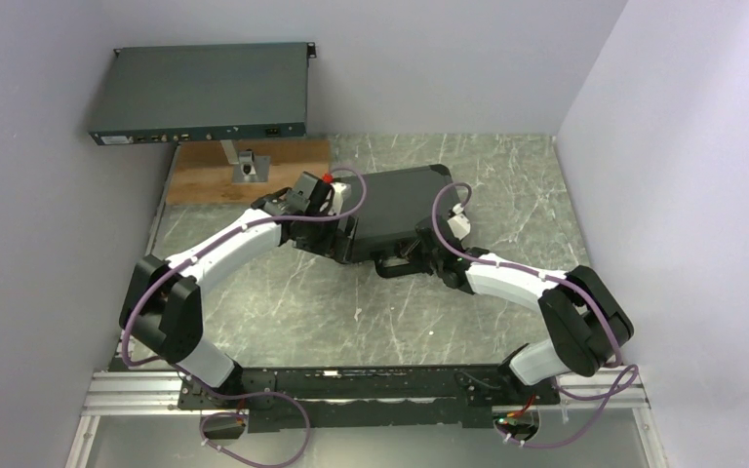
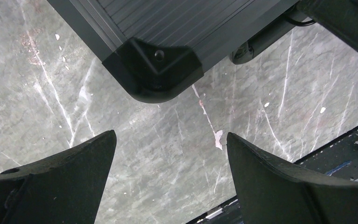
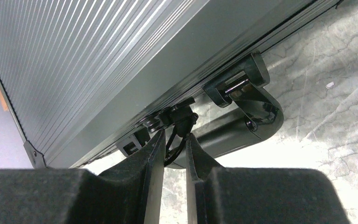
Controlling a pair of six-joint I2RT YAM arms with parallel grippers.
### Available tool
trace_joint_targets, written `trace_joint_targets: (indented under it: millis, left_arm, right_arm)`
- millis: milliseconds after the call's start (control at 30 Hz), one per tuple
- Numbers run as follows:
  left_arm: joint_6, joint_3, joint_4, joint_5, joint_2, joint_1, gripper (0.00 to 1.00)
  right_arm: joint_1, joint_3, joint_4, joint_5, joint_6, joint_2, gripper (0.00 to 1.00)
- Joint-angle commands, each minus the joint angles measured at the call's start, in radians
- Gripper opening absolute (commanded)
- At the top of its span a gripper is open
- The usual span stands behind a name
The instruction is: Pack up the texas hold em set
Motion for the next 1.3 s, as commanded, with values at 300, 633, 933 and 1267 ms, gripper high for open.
trace_joint_targets:
  millis: [300, 633, 933, 1267]
  left_arm:
    - [0.008, -0.04, 0.034, 0.034, -0.048, 0.003, 0.94]
    - [-0.006, -0.042, 0.04, 0.056, -0.051, 0.003, 0.94]
    - [-0.018, -0.059, 0.043, 0.062, -0.058, 0.003, 0.93]
    - [-0.025, -0.074, 0.066, 0.108, -0.058, 0.003, 0.91]
  right_arm:
    - [0.003, 0.008, 0.553, 0.031, -0.029, -0.068, 0.24]
    - [0.013, 0.044, 0.594, 0.014, -0.03, -0.065, 0.25]
    - [0.037, 0.055, 0.582, 0.045, -0.062, -0.118, 0.22]
    - [0.036, 0.116, 0.614, 0.029, -0.042, -0.106, 0.19]
